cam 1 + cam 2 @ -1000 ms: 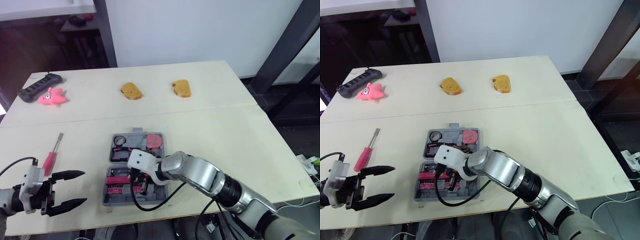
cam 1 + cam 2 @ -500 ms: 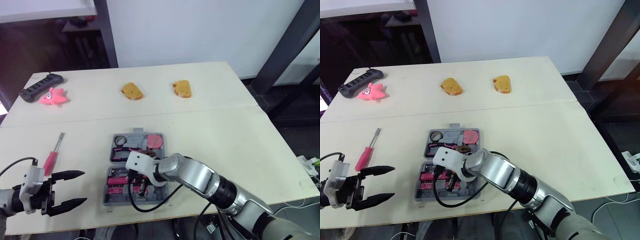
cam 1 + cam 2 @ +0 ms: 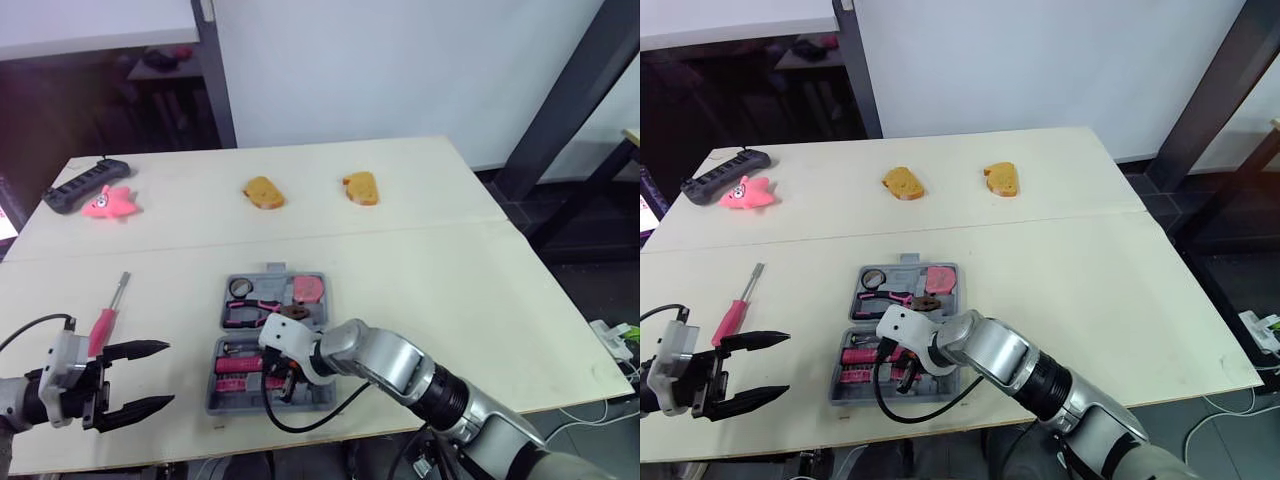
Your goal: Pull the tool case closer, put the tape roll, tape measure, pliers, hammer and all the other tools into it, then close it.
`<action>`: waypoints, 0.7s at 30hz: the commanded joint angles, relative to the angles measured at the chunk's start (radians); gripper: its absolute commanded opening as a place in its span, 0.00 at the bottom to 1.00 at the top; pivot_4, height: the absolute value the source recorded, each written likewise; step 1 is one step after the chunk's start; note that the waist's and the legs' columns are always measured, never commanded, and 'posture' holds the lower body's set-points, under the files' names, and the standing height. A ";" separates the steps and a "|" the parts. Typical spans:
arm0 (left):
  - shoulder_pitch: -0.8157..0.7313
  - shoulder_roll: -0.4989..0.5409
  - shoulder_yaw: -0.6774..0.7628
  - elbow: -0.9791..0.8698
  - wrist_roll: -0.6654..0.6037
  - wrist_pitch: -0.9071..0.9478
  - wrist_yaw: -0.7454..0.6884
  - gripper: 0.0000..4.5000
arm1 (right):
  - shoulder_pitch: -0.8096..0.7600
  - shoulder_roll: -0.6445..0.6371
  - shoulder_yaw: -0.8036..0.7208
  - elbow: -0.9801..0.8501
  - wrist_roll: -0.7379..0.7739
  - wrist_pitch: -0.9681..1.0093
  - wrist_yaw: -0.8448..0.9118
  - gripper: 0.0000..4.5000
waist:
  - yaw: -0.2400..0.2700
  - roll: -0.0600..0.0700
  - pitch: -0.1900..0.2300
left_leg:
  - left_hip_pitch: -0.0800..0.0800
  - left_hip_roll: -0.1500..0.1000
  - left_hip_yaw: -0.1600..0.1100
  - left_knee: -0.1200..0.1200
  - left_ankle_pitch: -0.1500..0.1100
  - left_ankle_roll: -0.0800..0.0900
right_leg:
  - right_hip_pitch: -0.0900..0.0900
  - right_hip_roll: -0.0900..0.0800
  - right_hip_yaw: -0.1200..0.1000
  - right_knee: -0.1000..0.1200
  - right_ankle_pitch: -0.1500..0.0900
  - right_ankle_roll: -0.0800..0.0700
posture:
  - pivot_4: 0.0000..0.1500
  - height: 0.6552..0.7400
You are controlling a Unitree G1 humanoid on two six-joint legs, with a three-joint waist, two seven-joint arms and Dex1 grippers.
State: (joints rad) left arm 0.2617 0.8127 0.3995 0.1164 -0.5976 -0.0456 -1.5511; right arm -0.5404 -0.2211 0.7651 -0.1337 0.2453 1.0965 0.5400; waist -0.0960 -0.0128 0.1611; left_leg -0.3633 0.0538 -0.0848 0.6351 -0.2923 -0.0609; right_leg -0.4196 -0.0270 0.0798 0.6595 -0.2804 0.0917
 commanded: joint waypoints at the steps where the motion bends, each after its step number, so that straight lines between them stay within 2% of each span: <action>1: 0.000 0.016 0.019 -0.014 -0.007 0.006 -0.003 1.00 | 0.063 -0.016 0.010 0.101 -0.017 0.019 0.002 0.02 | 0.000 0.000 0.000 | 0.004 0.000 0.000 -0.003 0.000 0.000 | 0.002 0.000 0.000 -0.001 0.000 0.000 | 1.00 1.00; 7: -0.009 0.015 0.017 -0.011 -0.007 0.008 -0.001 1.00 | 0.036 -0.012 -0.049 0.009 -0.020 -0.078 0.039 0.02 | -0.002 -0.001 0.001 | 0.007 0.000 0.000 -0.005 0.000 0.000 | 0.005 0.000 0.000 -0.001 -0.003 -0.003 | 1.00 1.00; 13: -0.020 0.011 0.015 -0.005 -0.004 0.014 0.003 1.00 | -0.014 -0.037 -0.162 -0.146 0.024 -0.124 0.093 0.02 | 0.002 -0.002 0.007 | -0.001 0.000 0.000 -0.004 0.000 0.000 | -0.002 0.000 0.000 -0.001 -0.003 -0.003 | 1.00 1.00; 17: -0.020 0.008 0.033 0.011 0.000 0.021 0.030 1.00 | -0.036 -0.128 -0.454 -0.402 0.166 -0.088 0.153 0.02 | 0.004 -0.003 0.012 | -0.010 0.000 -0.002 -0.004 0.001 -0.002 | -0.011 0.000 -0.001 0.000 0.000 0.000 | 1.00 1.00; 21: 0.003 0.014 0.074 0.028 -0.003 0.009 0.045 1.00 | 0.120 -0.325 -0.634 -0.530 0.200 -0.141 0.208 0.02 | 0.030 -0.005 0.012 | -0.011 0.000 -0.002 -0.005 0.001 -0.002 | -0.010 -0.001 -0.003 -0.003 -0.001 0.002 | 1.00 1.00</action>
State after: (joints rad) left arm 0.2543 0.8135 0.4323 0.1398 -0.5975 -0.0279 -1.5106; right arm -0.4614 -0.5290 0.1731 -0.6166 0.4190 0.9724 0.7221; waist -0.0661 -0.0174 0.1731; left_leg -0.3743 0.0538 -0.0876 0.6290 -0.2917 -0.0621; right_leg -0.4292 -0.0280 0.0756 0.6548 -0.2823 0.0939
